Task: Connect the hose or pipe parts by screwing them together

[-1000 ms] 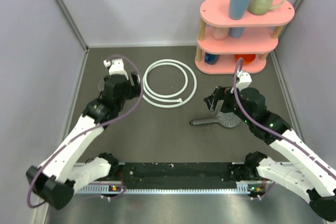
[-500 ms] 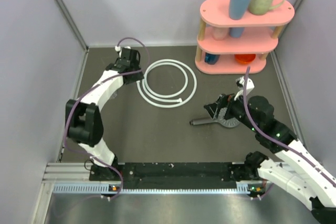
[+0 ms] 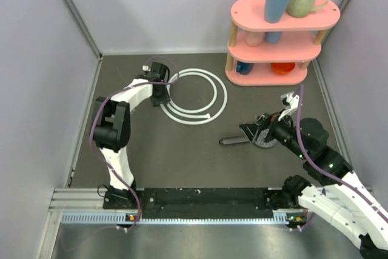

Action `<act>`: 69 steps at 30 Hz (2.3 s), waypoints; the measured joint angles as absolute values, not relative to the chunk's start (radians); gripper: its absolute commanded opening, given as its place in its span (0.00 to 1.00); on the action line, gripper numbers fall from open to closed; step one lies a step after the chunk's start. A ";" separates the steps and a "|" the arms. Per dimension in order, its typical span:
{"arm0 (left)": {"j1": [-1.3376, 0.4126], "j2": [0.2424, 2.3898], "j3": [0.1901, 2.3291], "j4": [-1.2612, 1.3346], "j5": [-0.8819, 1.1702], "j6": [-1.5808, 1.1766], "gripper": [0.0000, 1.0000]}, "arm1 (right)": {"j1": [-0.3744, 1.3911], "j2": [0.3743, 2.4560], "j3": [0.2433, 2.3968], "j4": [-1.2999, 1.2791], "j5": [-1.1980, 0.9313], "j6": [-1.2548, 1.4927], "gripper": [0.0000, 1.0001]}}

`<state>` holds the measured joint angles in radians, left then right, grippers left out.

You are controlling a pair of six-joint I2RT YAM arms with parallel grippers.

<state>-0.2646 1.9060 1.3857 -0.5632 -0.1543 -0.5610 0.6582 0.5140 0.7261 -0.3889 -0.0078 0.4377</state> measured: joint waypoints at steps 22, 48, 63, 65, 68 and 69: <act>-0.343 1.886 1.256 -0.543 -0.140 -0.634 0.24 | 0.658 0.525 0.718 -0.389 -0.009 0.439 0.98; -0.413 1.628 1.245 -0.545 -0.199 -0.674 0.63 | 0.658 0.535 0.682 -0.403 0.018 0.451 0.96; -0.308 1.867 1.315 -0.535 -0.081 -0.572 0.59 | 0.658 0.571 0.683 -0.423 0.013 0.483 0.95; -0.308 1.886 1.315 -0.533 -0.079 -0.572 0.58 | 0.658 0.571 0.683 -0.423 0.013 0.484 0.95; -0.308 1.905 1.315 -0.529 -0.078 -0.573 0.57 | 0.658 0.571 0.682 -0.423 0.014 0.485 0.95; -0.308 1.910 1.315 -0.527 -0.075 -0.573 0.55 | 0.658 0.571 0.682 -0.423 0.014 0.485 0.95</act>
<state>-0.3084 1.9099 1.3151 -0.5270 -0.0753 -0.5728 0.6582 0.5709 0.6815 -0.4232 0.0139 0.4850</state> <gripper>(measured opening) 0.576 0.952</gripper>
